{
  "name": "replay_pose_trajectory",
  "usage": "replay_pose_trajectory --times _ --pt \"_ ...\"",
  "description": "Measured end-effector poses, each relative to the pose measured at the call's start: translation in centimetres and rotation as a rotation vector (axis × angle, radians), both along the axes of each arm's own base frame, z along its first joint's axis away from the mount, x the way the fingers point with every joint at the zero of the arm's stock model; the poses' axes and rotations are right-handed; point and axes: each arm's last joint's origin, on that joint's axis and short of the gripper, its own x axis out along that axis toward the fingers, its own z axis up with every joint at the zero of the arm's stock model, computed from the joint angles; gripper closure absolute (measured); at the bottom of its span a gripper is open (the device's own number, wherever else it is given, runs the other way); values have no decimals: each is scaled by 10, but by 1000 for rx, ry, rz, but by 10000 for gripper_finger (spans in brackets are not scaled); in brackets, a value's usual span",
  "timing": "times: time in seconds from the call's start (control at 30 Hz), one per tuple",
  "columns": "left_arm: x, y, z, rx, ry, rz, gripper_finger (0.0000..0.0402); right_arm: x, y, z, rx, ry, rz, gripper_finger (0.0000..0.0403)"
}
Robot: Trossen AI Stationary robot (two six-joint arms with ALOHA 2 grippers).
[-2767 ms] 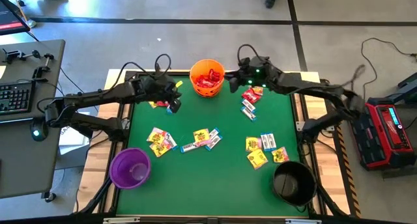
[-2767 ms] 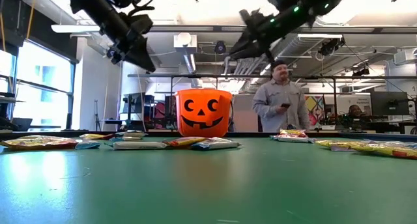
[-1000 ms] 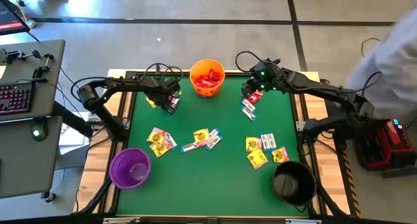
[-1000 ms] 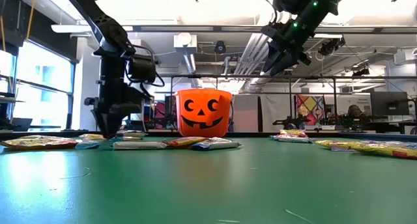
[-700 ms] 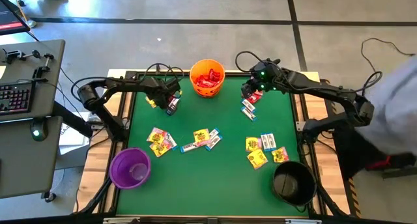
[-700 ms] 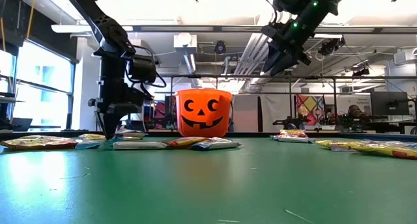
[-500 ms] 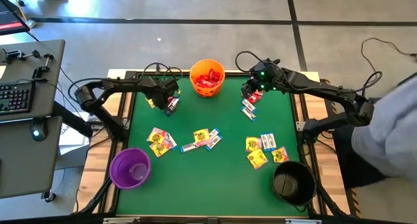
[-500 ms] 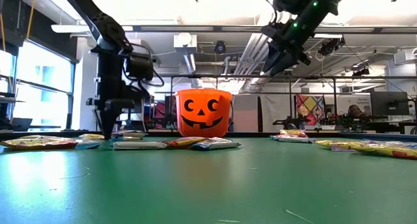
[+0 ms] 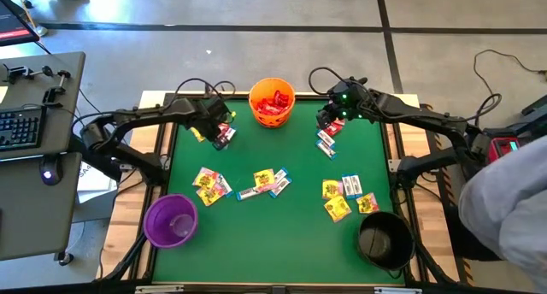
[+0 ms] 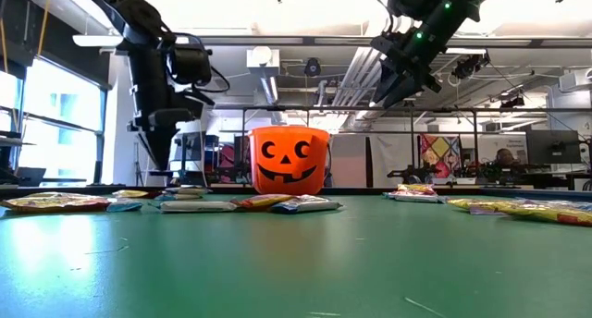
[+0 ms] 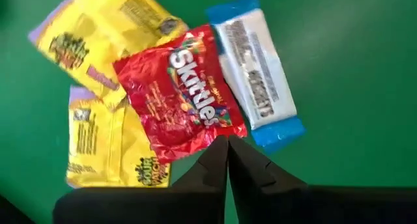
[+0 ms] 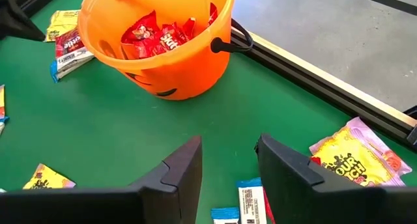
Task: Sort candy by brand, put in halloween buckets
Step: Put the red candy into the orange bucket
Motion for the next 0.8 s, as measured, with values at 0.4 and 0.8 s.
replay_pose_trajectory --times 0.4,0.8 --pt "11 -11 -7 109 164 -341 260 0 0 0 -1 -2 0 268" --pt "10 -10 -24 98 274 -338 203 0 0 0 0 -3 -1 268"
